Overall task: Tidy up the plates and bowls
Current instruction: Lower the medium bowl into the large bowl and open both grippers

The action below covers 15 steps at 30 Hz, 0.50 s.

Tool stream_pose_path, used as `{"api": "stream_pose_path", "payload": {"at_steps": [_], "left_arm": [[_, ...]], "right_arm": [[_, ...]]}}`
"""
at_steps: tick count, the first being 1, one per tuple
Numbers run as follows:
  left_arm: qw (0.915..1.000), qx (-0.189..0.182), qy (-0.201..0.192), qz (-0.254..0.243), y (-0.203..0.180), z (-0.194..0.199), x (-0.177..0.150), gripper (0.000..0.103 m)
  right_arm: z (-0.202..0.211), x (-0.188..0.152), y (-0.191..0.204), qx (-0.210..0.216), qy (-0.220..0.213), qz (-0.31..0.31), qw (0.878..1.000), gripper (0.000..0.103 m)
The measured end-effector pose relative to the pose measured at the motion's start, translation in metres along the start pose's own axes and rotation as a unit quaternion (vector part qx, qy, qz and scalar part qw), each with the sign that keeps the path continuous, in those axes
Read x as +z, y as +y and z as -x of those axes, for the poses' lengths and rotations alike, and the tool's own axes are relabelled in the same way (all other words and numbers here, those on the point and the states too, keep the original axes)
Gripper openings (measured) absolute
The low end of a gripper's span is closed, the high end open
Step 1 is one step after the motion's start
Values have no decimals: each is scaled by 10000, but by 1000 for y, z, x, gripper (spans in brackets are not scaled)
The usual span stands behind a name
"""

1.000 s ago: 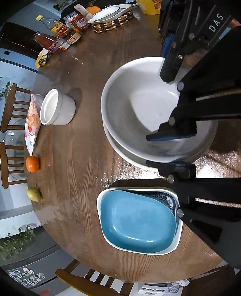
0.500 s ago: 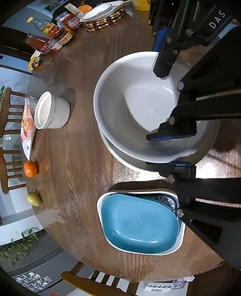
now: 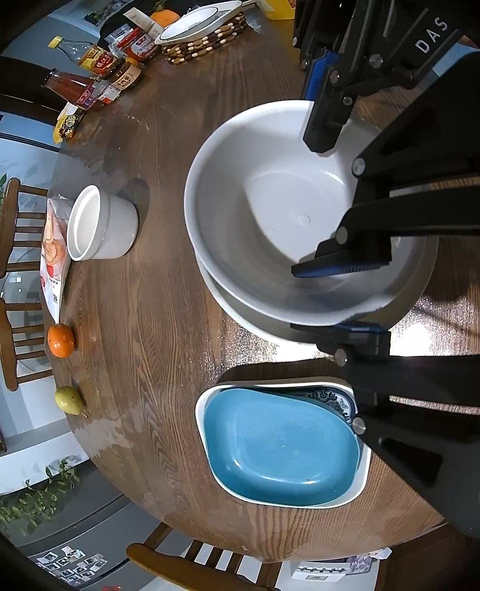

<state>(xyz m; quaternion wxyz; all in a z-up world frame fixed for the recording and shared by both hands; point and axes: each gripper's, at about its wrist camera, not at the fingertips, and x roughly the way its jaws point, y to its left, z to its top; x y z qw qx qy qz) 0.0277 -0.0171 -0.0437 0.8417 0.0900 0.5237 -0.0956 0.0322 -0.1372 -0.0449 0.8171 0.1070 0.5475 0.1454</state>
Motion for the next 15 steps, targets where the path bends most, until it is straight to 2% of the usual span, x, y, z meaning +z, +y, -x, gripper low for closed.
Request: {"api": "stream_pose_path", "payload": {"at_steps": [15], "left_arm": [[10000,-41,-3,36,1,0,1,20]], "right_arm": [[2,0,3,-152,-65,41,9999,11]]}}
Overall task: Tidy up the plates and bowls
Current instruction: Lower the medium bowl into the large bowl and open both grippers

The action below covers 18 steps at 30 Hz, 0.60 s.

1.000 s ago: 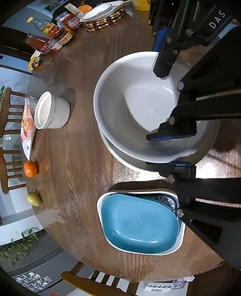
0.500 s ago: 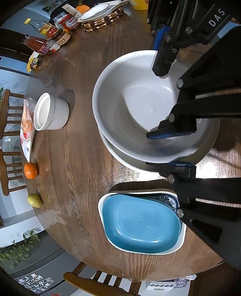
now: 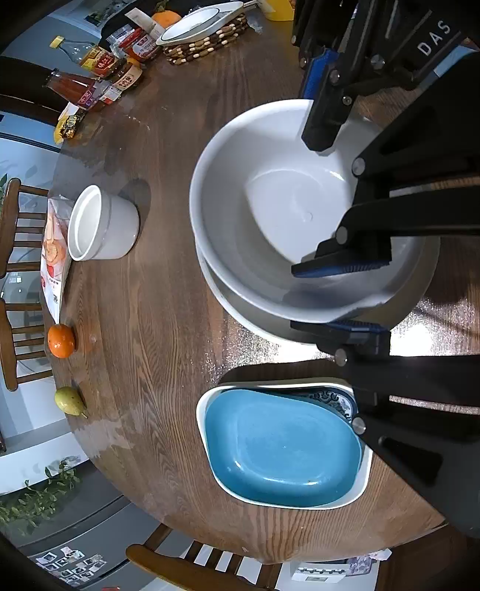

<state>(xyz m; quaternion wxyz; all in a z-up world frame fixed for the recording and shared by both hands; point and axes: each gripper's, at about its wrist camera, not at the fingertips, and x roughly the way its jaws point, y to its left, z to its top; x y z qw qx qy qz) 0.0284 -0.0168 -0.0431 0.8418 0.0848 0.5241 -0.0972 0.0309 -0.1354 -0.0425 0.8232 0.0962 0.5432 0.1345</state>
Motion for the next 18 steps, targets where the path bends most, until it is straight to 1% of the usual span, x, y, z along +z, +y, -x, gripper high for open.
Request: {"api": "stream_pose_path", "payload": {"at_steps": [5,9,12,14,16,17,18], "left_arm": [[10000,-68,-26,27,2,2,1,21],[9999,-103,-78,31,2,4,2,29],[9998,-117,-125,62,3,5,4,32],[9997,-163,-171,108,5,8,5,41],[9995,-141,-253,126,6,12,6,60],[9993,-89,-333,125,6,15,7,62],[9991,-56,-392,130,7,18,9,63]], "right_arm": [[1,0,1,-21,-15,-19,10000,11],[3,1,1,-52,-60,-11,10000,11],[7,2,1,-65,-178,-32,9998,11],[12,3,-2,-88,-293,-63,9995,11],[16,5,-5,-94,-372,-120,9992,12],[18,5,-8,-94,-410,-159,9990,15],[20,6,-10,-103,-448,-200,9987,21]]}}
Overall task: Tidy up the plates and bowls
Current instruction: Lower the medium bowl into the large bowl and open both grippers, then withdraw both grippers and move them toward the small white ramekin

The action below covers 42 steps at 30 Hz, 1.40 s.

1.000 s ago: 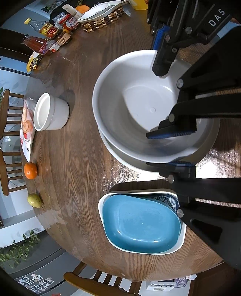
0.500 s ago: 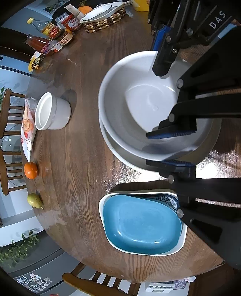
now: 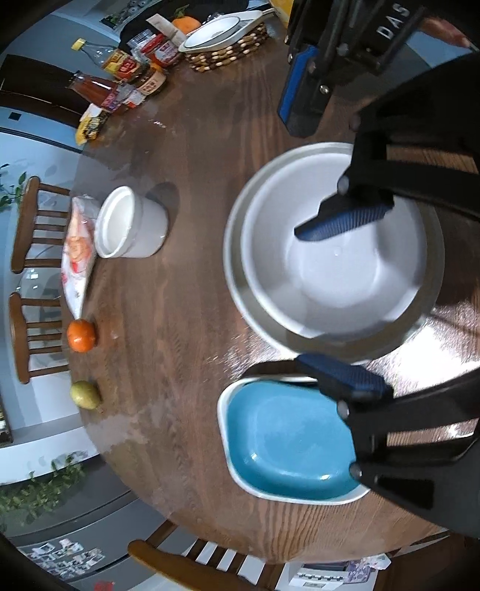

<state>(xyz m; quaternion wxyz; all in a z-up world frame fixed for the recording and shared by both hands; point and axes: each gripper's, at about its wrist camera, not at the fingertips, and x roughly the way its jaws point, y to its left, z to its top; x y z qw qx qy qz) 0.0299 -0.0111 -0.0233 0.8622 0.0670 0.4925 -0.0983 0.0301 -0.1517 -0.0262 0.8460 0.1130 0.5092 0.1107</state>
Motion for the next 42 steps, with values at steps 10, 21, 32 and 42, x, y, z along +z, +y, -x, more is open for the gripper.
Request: {"api": "stream_pose_path", "payload": {"at_steps": [10,21,32,42], "left_arm": [[9997,117,-130,171,10,6,11,78],[9999,81,-96,50,4,4,12,78],[9999,82,-58,53,8,3,18,88],[9994,-262,-31,217,17,10,51,102]], "right_arm": [[8,4,-19,60,-165,-393,9991,40],[11,4,-24,95,-193,-442,9988,40],[16,7,-24,66,-234,-366,9990,40],[30,26,-38,262,-395,-548,9974,66]]}}
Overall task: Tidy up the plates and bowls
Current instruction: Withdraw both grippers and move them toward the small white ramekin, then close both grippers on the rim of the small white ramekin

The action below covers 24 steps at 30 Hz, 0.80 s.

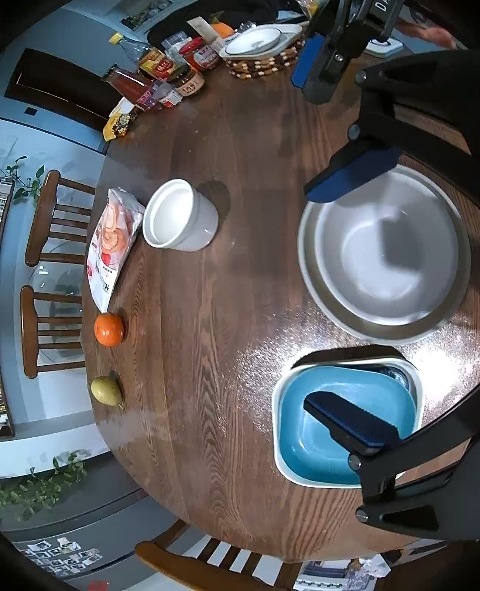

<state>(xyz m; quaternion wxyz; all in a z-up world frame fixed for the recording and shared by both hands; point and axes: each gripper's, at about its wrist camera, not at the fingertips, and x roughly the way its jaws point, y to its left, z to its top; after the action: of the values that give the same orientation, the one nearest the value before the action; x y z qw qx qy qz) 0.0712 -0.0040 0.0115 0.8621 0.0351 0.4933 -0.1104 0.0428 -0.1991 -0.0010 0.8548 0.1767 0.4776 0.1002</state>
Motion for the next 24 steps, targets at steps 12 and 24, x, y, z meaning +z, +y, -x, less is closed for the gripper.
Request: {"api": "stream_pose_path", "payload": {"at_steps": [12,24], "left_arm": [[9995,-191,-179,-188,-17,1,48,102],[9991,-68,-314,-283,-25,-10,126,102]], "right_arm": [[19,37,-8,-125,-342,-188,9992,76],[11,115,-8,-428,-485,-63,9979,76]]}}
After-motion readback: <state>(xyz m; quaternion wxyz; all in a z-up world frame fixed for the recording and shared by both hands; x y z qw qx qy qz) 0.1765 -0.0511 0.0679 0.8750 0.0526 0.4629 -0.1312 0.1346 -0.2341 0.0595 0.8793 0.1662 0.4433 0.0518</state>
